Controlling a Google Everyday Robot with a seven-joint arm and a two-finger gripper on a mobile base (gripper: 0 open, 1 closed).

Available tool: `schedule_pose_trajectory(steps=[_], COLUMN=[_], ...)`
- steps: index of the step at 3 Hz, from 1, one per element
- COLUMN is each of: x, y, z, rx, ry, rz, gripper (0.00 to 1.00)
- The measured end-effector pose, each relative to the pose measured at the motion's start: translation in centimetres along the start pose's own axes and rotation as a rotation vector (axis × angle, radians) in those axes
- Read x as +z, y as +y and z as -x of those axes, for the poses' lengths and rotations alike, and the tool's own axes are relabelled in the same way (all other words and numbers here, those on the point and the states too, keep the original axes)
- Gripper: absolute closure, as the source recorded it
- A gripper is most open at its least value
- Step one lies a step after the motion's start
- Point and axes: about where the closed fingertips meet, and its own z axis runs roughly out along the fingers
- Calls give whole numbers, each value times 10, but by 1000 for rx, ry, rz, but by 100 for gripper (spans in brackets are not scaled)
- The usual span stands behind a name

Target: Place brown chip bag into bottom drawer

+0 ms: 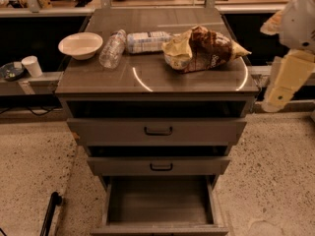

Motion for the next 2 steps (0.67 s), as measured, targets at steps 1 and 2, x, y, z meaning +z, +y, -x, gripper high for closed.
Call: schedule_pose_trajectory(steps=[1, 2], x=[22, 38], y=[-49, -87], z=[13, 24], rx=[-39, -76], ry=[-44, -52], rz=[-11, 4], gripper=[0, 0])
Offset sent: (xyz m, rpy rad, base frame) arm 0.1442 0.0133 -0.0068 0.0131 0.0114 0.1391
